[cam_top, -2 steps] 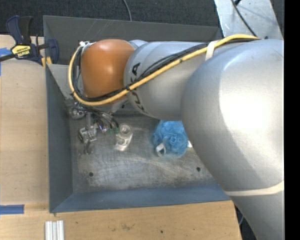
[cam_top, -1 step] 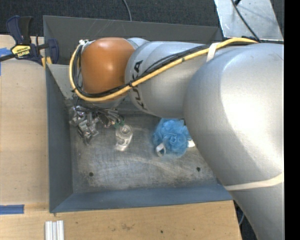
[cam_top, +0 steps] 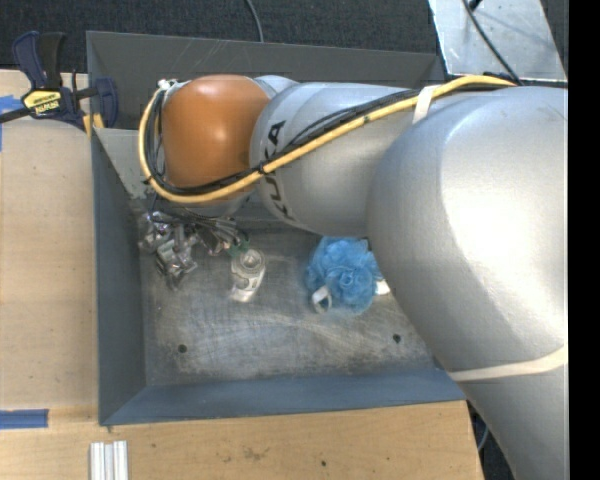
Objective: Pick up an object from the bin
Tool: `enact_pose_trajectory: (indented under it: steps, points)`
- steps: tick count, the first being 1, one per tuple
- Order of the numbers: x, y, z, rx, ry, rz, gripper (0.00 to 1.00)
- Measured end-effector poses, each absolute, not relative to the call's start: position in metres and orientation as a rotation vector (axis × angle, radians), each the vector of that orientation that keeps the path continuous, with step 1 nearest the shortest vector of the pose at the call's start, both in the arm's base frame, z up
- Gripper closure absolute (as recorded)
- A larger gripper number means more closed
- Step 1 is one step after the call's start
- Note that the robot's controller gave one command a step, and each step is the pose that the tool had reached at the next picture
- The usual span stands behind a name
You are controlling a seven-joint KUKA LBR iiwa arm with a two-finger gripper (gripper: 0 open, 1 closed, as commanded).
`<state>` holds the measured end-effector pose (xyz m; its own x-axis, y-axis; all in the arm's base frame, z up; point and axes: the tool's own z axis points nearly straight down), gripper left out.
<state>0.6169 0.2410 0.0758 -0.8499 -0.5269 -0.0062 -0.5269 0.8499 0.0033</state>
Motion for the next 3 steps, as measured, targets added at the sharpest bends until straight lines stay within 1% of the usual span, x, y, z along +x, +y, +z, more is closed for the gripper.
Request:
enact_pose_trajectory:
  steps: [1, 2, 3]
  points:
    - [0.617, 0.241, 0.077, -0.860, 3.016, 0.006, 1.00]
    - [0.616, 0.240, 0.082, -0.859, 3.019, 0.003, 1.00]
    - [0.614, 0.239, 0.098, -0.860, 3.026, 0.001, 1.00]
